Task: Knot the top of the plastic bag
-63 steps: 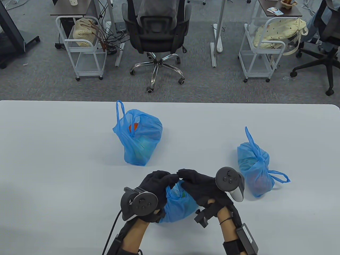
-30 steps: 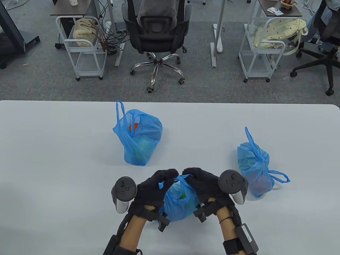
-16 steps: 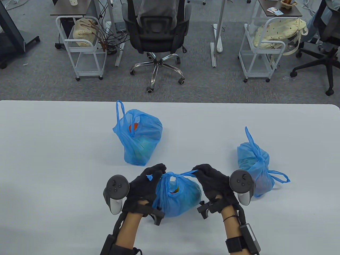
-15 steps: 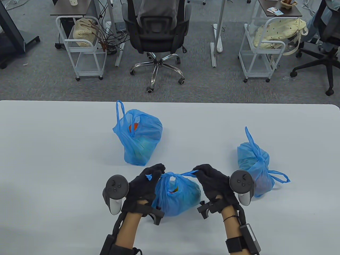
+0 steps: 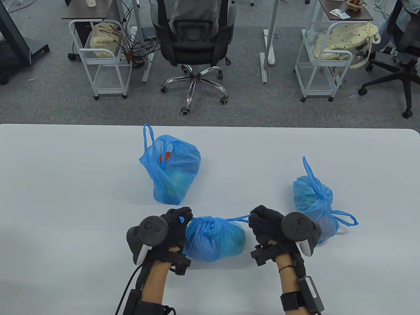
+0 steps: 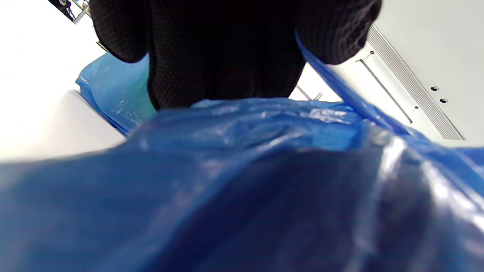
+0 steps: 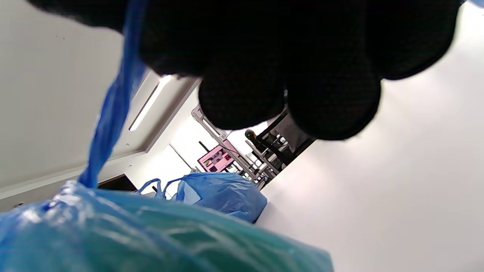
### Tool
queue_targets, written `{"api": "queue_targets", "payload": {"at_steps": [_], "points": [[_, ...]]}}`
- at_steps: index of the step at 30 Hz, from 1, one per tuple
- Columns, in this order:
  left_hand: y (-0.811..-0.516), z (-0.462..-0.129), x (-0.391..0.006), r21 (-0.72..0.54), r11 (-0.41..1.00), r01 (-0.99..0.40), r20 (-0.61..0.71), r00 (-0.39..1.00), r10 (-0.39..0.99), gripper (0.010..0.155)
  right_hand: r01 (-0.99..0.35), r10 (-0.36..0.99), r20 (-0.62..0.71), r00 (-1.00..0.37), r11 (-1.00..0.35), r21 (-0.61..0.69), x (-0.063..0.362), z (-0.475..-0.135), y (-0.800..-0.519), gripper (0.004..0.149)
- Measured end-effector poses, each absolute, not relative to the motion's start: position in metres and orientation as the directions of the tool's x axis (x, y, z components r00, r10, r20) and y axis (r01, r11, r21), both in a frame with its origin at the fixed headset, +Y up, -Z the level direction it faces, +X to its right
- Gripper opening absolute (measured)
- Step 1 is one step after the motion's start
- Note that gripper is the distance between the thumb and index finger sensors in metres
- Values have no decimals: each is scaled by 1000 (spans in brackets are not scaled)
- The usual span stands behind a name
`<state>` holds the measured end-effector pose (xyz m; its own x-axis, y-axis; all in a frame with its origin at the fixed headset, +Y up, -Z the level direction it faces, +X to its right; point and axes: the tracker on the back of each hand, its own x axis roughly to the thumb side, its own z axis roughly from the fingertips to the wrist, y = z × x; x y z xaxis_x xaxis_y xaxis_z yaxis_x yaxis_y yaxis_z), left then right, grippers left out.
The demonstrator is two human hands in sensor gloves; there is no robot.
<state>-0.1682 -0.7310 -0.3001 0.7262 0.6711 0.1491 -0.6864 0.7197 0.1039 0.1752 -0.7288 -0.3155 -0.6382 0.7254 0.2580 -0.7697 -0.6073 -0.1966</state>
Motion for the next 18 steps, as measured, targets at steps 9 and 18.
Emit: {"api": "queue_targets", "payload": {"at_steps": [9, 18], "points": [[-737, -303, -176, 126, 746, -653, 106, 757, 645, 45, -667, 641, 187, -744, -696, -267, 183, -315, -730, 33], [-739, -300, -184, 200, 856, -477, -66, 865, 497, 43, -540, 551, 60, -833, -783, -310, 191, -315, -732, 34]]}}
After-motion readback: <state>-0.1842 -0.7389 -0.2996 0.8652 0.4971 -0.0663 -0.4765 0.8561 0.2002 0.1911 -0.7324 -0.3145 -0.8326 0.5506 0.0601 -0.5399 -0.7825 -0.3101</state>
